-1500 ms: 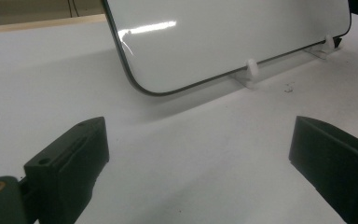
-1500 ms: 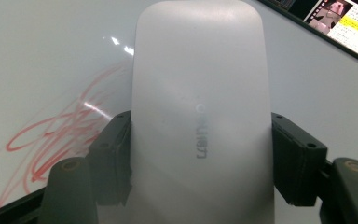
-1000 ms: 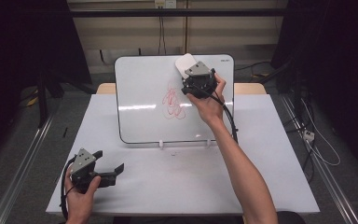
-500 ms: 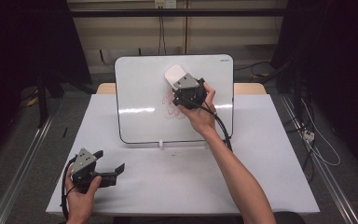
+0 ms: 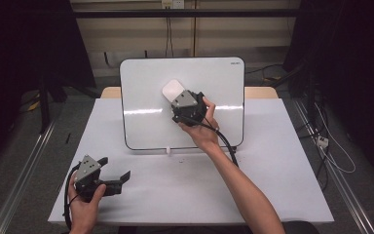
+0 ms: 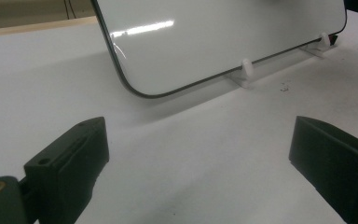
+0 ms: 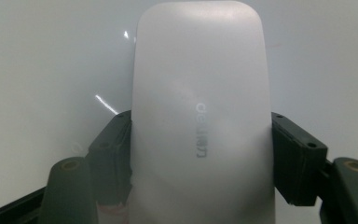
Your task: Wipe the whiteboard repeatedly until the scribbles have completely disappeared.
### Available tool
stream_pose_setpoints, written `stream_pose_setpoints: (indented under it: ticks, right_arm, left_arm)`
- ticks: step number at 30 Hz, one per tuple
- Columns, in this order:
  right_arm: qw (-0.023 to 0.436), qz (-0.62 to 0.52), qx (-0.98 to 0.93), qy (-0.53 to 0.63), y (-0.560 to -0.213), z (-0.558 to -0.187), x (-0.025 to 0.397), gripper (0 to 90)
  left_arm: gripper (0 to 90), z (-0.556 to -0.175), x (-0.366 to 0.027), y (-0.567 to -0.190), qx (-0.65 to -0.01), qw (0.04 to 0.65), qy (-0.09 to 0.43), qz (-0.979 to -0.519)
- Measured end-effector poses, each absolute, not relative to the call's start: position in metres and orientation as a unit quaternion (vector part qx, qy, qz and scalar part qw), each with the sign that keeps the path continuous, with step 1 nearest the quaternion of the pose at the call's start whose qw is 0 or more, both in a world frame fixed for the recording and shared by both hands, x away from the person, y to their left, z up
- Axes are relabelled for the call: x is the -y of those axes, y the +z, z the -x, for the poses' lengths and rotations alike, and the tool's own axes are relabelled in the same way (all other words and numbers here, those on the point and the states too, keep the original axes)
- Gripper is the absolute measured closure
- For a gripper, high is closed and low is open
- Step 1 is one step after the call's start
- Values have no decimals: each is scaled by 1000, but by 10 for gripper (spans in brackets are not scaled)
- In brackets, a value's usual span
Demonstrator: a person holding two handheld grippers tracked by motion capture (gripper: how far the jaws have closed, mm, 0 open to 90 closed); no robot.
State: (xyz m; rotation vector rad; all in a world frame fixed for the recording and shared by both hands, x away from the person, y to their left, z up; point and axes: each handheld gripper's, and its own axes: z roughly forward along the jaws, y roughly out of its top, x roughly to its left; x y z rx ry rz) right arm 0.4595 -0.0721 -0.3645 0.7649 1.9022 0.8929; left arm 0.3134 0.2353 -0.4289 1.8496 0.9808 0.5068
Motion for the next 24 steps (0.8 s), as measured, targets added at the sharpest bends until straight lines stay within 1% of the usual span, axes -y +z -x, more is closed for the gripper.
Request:
stream_pose_setpoints:
  ticks: [9, 24]
  right_arm:
    - [439, -302, -770, 351, -362, -463, 74, 317]
    - [449, -350, -740, 358, -328, -490, 108, 317]
  left_arm:
    - [48, -314, -236, -429, -400, 474, 206, -757]
    - [48, -313, -237, -428, -401, 475, 208, -755]
